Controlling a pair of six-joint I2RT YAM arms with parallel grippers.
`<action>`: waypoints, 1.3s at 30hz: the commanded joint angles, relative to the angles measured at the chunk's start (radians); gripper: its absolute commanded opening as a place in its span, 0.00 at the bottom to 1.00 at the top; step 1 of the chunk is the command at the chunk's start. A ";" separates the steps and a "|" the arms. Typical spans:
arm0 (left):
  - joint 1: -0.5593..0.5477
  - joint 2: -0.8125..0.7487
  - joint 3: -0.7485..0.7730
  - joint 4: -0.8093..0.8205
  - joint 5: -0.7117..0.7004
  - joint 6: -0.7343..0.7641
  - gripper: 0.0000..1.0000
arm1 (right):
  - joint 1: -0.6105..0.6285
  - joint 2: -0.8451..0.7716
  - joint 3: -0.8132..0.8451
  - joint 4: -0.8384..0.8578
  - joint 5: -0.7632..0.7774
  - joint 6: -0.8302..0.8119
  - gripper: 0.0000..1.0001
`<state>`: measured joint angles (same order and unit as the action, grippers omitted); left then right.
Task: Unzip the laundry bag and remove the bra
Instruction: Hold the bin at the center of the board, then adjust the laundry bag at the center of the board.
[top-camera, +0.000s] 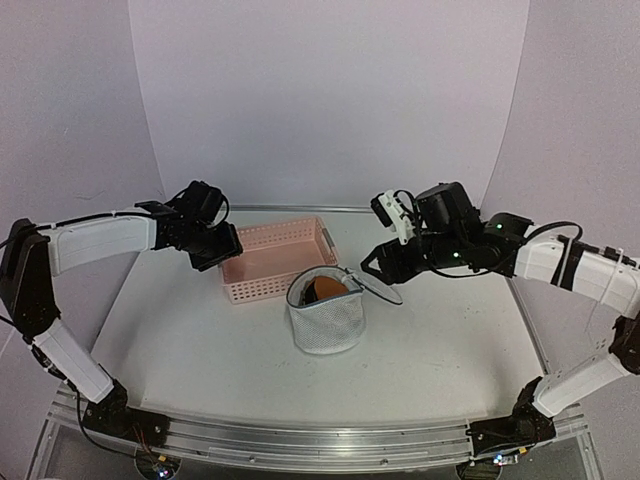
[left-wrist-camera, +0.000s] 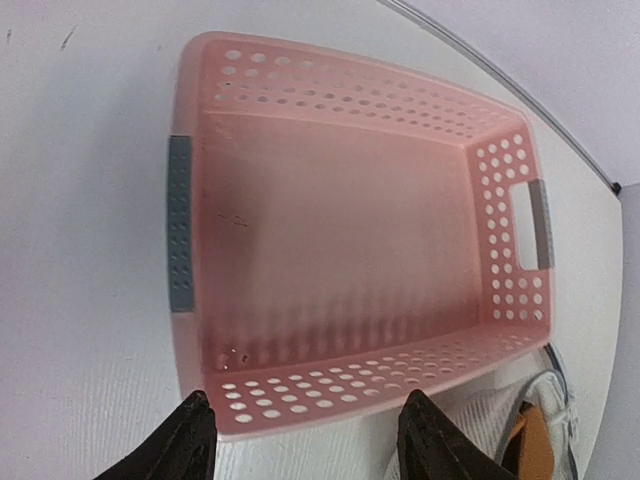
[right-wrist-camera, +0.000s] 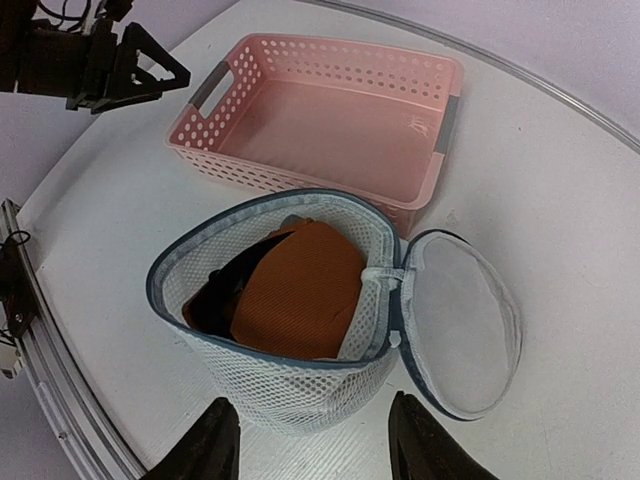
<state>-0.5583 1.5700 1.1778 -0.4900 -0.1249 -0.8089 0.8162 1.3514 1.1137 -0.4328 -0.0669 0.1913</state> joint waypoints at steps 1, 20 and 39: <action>-0.095 -0.040 0.057 -0.009 0.018 0.004 0.64 | 0.022 0.094 0.109 0.019 -0.011 0.009 0.51; -0.324 0.209 0.226 0.022 0.105 0.049 0.69 | 0.039 0.373 0.232 0.008 -0.075 0.086 0.33; -0.333 0.233 0.237 0.025 0.109 0.062 0.03 | 0.110 0.291 0.104 0.008 -0.025 0.107 0.30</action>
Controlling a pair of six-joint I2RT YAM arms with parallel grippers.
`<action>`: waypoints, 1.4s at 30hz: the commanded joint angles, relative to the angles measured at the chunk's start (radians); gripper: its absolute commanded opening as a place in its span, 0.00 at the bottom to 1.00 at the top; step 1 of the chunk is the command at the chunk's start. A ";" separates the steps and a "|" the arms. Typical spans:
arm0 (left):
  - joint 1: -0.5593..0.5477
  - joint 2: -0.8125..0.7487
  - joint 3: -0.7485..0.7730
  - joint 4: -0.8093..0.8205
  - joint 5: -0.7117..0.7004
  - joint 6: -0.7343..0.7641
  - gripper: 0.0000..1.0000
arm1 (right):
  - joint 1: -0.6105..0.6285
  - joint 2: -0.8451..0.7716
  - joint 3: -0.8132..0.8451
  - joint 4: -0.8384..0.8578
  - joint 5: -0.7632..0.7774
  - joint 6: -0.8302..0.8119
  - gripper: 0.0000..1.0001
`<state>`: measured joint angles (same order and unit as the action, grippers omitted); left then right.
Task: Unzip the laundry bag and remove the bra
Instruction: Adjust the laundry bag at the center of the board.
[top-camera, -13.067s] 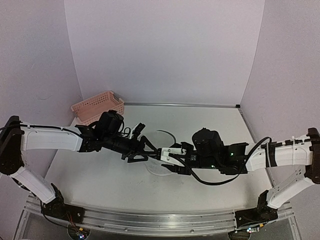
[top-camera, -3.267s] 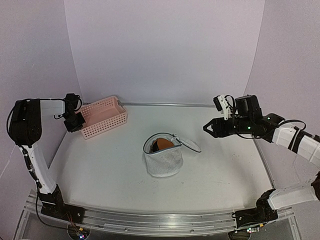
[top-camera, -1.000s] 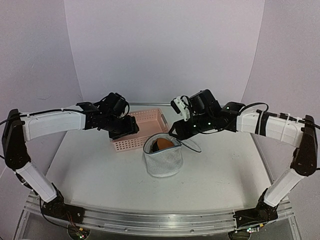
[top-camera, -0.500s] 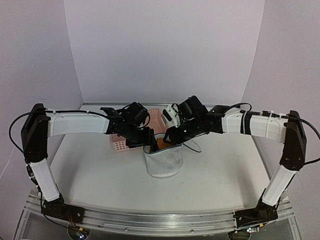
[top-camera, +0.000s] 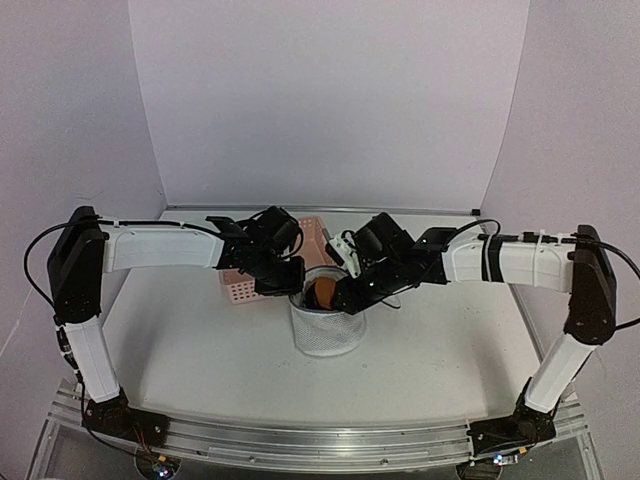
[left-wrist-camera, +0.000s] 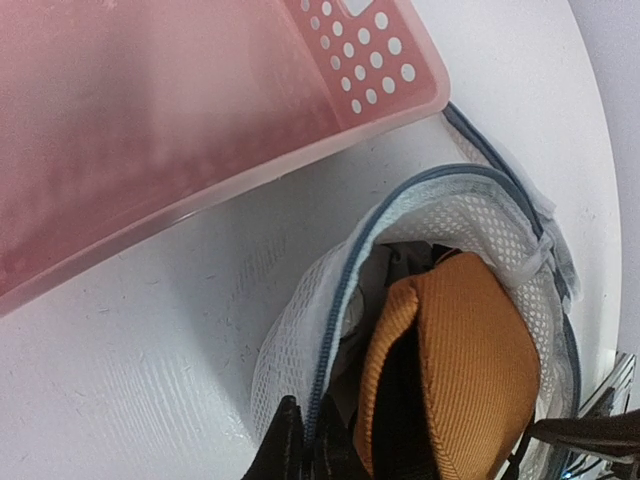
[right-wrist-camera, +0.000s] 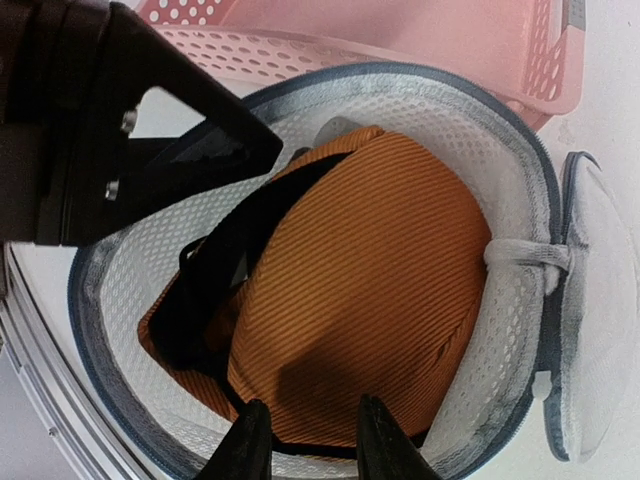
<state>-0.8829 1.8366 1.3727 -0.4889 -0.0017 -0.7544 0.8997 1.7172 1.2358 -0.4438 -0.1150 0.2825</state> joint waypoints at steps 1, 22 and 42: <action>-0.015 -0.038 0.040 0.025 -0.022 0.008 0.00 | 0.033 -0.083 -0.025 0.019 0.030 0.019 0.29; -0.214 -0.178 -0.059 0.126 -0.208 0.085 0.00 | 0.173 -0.278 -0.293 0.110 0.237 0.137 0.35; -0.313 -0.181 -0.095 0.184 -0.267 0.062 0.00 | 0.185 -0.277 -0.220 0.160 0.324 0.253 0.69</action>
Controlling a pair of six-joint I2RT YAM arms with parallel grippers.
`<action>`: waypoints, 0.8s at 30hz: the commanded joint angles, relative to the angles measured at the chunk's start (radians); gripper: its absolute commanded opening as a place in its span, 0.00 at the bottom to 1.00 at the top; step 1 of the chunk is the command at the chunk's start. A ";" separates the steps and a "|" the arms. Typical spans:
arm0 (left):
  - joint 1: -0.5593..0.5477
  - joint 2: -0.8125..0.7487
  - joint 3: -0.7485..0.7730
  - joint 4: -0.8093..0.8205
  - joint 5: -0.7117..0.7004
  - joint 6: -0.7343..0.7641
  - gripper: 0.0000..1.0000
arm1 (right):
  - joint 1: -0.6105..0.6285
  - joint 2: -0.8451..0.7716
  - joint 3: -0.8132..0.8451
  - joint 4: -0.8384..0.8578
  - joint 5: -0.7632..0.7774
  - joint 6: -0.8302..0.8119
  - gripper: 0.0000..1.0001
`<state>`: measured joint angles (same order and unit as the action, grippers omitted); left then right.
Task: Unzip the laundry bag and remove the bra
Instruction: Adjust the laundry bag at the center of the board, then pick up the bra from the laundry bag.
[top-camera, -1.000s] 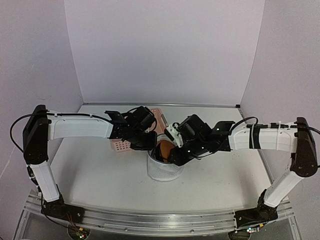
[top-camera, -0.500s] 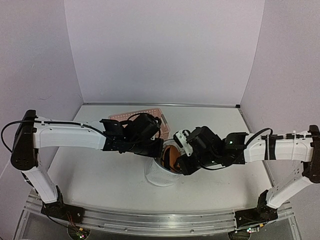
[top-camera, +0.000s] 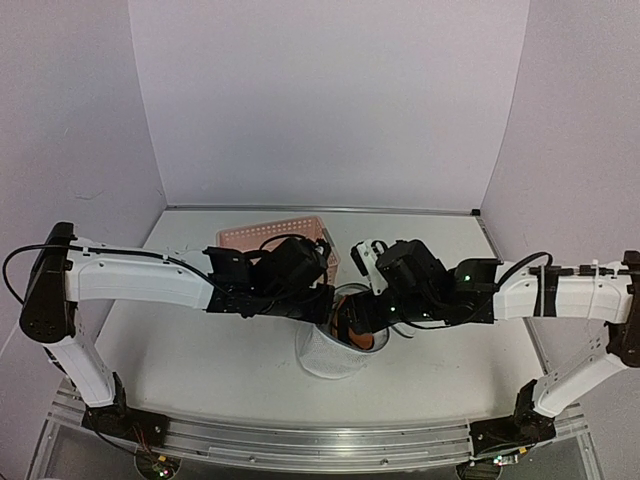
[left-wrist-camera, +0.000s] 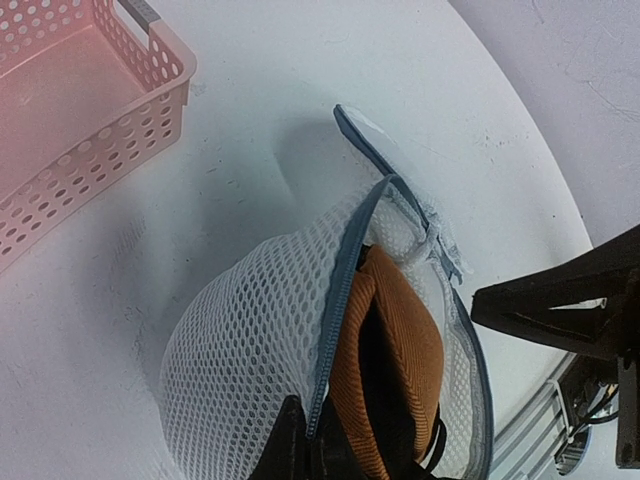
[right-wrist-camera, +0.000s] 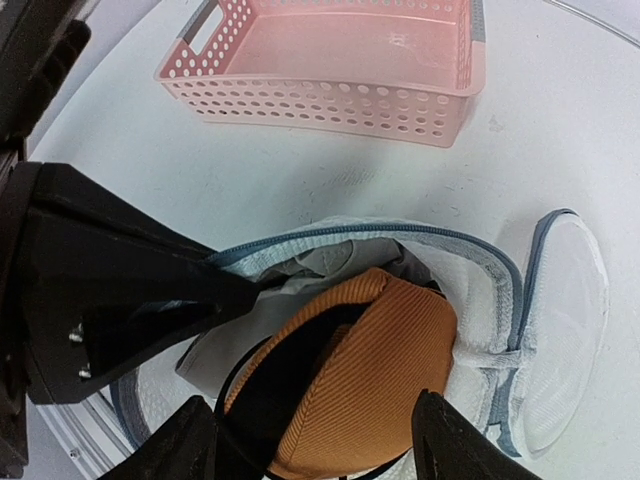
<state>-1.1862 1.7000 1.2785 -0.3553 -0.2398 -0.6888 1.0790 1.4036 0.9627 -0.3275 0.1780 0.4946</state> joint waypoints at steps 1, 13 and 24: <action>-0.012 -0.047 -0.001 0.053 -0.030 -0.005 0.00 | 0.006 0.049 0.057 0.044 0.037 0.045 0.69; -0.032 -0.052 -0.007 0.059 -0.051 -0.016 0.00 | 0.008 0.134 0.056 0.089 0.062 0.107 0.70; -0.034 -0.068 -0.027 0.065 -0.071 -0.030 0.00 | 0.011 0.146 0.006 0.102 0.073 0.131 0.28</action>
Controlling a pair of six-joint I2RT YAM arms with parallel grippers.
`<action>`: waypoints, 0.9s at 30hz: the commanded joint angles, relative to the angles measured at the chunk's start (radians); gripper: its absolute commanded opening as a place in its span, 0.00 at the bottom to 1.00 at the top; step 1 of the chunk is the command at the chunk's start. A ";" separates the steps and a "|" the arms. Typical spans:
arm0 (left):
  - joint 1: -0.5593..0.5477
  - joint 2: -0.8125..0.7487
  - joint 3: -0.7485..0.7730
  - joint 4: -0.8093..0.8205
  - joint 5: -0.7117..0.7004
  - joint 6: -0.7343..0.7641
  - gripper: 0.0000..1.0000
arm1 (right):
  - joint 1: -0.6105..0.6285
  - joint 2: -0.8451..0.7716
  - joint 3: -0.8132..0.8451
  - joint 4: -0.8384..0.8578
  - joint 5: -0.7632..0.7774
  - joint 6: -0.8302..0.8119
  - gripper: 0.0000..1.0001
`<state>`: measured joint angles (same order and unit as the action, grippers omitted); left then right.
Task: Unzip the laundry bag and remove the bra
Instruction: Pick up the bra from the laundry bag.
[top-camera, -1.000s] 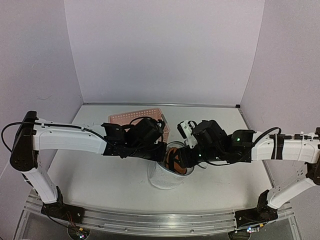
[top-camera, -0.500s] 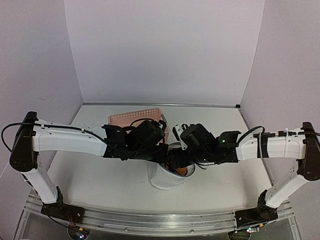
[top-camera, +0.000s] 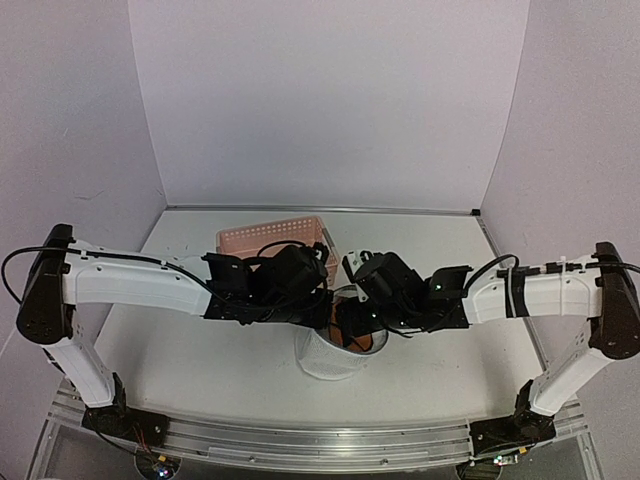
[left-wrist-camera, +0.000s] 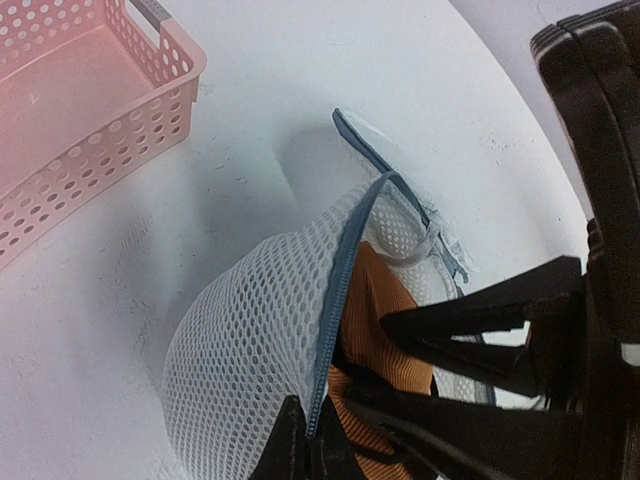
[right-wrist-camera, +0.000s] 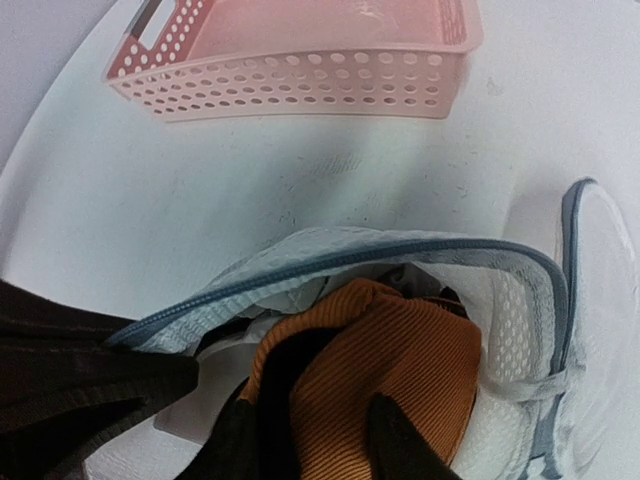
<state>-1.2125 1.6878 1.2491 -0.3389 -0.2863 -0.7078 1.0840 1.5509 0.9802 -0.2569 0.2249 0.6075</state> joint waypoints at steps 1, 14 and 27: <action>-0.007 -0.057 0.001 0.049 -0.026 -0.011 0.00 | 0.007 -0.004 -0.014 0.031 0.030 0.018 0.21; -0.008 -0.063 -0.024 0.051 -0.064 -0.029 0.00 | 0.013 -0.105 -0.043 0.033 0.039 -0.001 0.00; -0.008 -0.042 -0.019 0.052 -0.060 -0.042 0.00 | 0.022 -0.305 -0.078 0.021 0.053 -0.019 0.00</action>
<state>-1.2129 1.6764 1.2274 -0.3305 -0.3290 -0.7414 1.1004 1.3266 0.9009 -0.2611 0.2443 0.6025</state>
